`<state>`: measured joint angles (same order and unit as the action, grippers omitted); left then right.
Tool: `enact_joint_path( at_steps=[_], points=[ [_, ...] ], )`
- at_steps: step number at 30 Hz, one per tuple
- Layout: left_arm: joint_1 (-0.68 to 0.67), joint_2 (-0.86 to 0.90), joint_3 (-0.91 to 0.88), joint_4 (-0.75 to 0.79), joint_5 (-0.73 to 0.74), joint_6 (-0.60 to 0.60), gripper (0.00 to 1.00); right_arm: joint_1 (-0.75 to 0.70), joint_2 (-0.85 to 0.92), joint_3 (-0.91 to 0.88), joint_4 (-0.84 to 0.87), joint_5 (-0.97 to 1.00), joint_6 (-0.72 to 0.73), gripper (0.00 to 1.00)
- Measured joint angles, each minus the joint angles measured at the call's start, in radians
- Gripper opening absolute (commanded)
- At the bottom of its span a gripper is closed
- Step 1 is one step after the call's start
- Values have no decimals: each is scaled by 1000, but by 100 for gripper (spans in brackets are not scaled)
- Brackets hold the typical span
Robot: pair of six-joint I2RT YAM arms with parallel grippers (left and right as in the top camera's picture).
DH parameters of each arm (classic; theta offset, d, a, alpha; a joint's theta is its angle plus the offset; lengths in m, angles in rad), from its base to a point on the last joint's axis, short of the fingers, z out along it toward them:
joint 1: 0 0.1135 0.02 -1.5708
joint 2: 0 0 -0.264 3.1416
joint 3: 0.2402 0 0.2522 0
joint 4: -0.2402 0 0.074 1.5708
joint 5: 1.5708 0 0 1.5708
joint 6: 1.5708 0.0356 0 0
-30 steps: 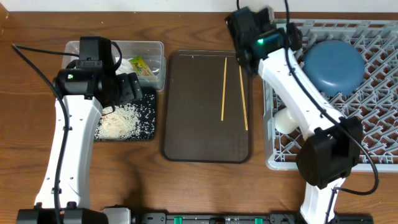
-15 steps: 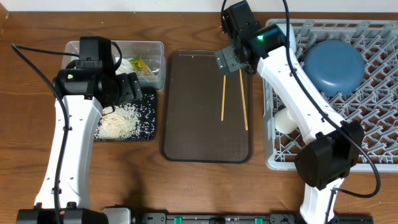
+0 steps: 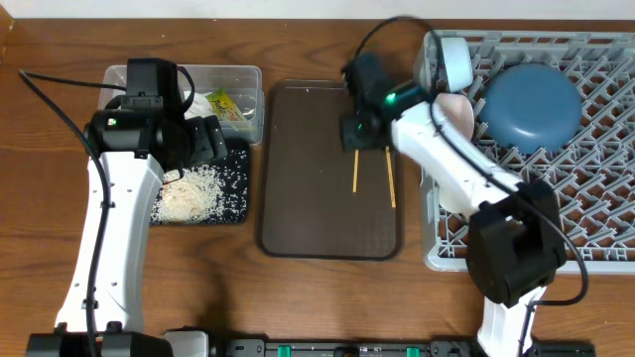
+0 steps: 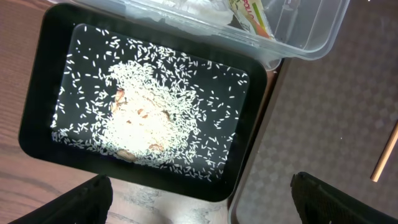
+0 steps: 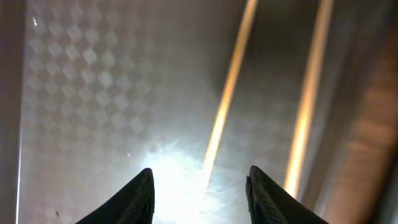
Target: Sort waste into correct bins and load items into the dishwasher rack
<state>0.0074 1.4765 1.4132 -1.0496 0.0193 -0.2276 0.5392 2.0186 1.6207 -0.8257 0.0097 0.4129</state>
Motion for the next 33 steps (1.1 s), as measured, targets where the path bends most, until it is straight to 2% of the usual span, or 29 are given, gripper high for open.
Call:
enact_joint_path(
  at_steps=[6, 12, 19, 33],
  points=[
    [0, 0, 0, 0, 0, 0, 94, 65, 3, -52, 15, 73, 76, 43],
    [0, 0, 0, 0, 0, 0, 94, 67, 53, -53, -18, 120, 116, 40],
    [0, 0, 0, 0, 0, 0, 94, 67, 114, -55, -19, 121, 133, 25],
    [0, 0, 0, 0, 0, 0, 94, -14, 135, -55, -90, -24, 135, 17]
  ],
)
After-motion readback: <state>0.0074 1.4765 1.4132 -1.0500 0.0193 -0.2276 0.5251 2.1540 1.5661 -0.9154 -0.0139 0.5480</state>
